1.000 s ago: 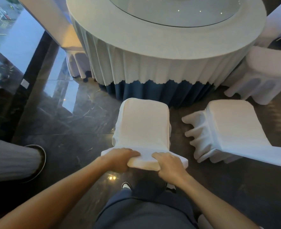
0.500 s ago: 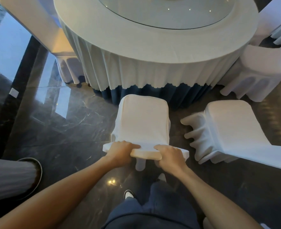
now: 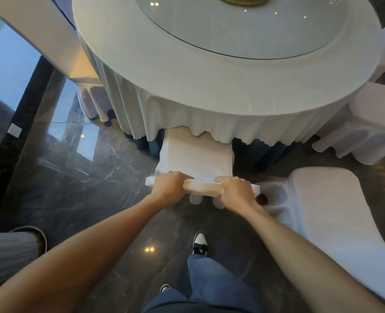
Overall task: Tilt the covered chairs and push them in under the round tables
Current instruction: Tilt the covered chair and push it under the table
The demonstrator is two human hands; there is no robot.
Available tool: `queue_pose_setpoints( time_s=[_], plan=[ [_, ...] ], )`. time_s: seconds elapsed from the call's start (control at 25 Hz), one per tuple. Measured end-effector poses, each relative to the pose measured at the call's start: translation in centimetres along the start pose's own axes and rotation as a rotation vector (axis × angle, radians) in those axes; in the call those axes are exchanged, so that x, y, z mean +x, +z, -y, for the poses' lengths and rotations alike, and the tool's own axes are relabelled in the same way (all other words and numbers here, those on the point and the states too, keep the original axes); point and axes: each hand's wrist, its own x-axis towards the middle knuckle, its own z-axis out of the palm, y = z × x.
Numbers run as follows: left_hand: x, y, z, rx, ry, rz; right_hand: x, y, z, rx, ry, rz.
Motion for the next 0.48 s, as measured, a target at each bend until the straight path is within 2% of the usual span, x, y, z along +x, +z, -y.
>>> queue_pose_setpoints(
  time_s=[0.24, 0.48],
  plan=[
    [7.7, -2.3, -0.5, -0.066, -0.015, -0.084, 7.7, -2.7, -2.3, 0.007, -0.014, -0.029],
    [12.4, -4.0, -1.4, -0.039, -0.023, -0.061, 12.2, -5.0, -3.7, 0.059, 0.03, 0.014]
  ],
)
